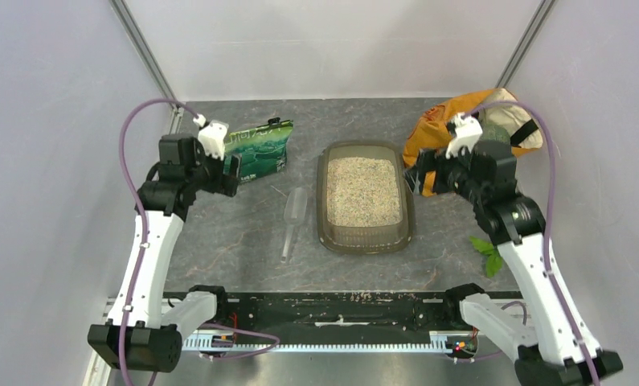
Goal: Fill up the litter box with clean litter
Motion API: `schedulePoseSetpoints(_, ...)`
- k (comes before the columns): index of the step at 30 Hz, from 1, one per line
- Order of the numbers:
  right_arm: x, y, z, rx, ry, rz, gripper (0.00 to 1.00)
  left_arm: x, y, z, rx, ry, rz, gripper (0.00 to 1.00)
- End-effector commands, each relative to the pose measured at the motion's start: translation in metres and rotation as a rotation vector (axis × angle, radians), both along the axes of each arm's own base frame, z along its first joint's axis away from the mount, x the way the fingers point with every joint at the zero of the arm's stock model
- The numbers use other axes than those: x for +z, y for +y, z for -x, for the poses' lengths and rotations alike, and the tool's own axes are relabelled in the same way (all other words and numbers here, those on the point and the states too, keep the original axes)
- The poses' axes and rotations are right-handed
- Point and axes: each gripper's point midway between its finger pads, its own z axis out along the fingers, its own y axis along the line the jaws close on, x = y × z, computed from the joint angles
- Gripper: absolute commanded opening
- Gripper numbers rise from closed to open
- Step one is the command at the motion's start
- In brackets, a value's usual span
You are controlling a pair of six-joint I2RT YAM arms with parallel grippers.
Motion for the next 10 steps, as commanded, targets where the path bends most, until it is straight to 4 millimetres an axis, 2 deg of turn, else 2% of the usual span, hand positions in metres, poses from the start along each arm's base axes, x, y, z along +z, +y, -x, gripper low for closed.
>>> schedulePoseSetpoints(1,-0.053,-0.026,0.032,-0.133,0.135,0.026,0.97,-0.04,0.02,0.021,0.147,0.083,-0.035,0.9)
schedulePoseSetpoints(5,-0.07,-0.037,0.044,-0.169,0.161,0.026,0.97,-0.057,0.025,0.029,0.159,0.096,-0.057,0.9)
schedulePoseSetpoints(10,-0.065,-0.038,0.041,-0.171,0.132,0.026,0.97,-0.044,0.027,0.029,0.173,0.048,-0.056,0.91)
